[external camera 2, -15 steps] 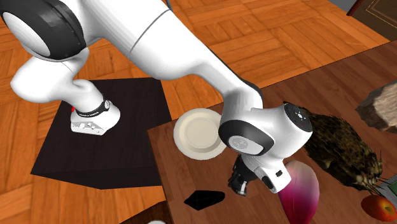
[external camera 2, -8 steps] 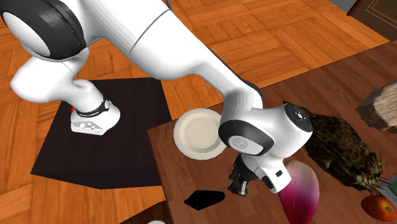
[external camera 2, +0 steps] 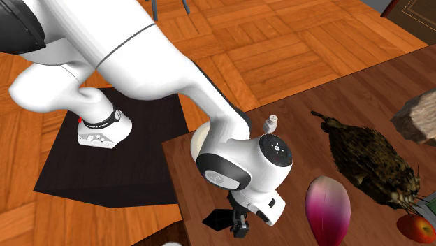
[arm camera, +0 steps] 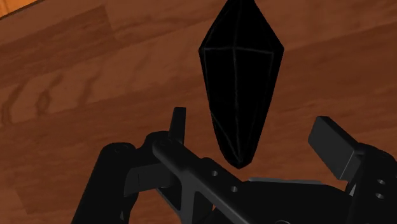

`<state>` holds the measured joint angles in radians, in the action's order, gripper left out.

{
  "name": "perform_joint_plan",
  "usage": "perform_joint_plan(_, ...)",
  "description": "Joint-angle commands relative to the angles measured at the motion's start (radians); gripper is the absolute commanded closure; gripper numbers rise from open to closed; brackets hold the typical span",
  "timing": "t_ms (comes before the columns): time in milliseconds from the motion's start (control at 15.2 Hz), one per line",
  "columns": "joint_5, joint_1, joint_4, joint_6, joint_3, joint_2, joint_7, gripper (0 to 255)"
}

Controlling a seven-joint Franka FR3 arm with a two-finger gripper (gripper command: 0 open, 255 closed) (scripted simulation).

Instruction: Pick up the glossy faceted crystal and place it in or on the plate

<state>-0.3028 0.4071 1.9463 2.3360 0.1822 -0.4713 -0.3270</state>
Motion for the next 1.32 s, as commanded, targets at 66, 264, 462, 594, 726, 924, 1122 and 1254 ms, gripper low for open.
perform_joint_plan(66, -0.007, 0.017, 0.024, 0.045, 0.002, -0.012, -0.028, 0)
perform_joint_plan(264, -0.010, 0.023, 0.025, 0.076, 0.004, -0.041, -0.026, 0)
perform_joint_plan(462, -0.011, 0.027, 0.025, 0.092, 0.006, -0.056, -0.025, 0)
perform_joint_plan(594, -0.011, 0.027, 0.025, 0.092, 0.006, -0.056, -0.025, 0)
perform_joint_plan(726, -0.011, 0.027, 0.025, 0.092, 0.006, -0.056, -0.025, 0)
perform_joint_plan(924, -0.011, 0.027, 0.025, 0.092, 0.006, -0.056, -0.025, 255)
perform_joint_plan(1122, -0.011, 0.027, 0.025, 0.092, 0.006, -0.056, -0.026, 255)
perform_joint_plan(1254, -0.011, 0.027, 0.025, 0.092, 0.006, -0.056, -0.025, 255)
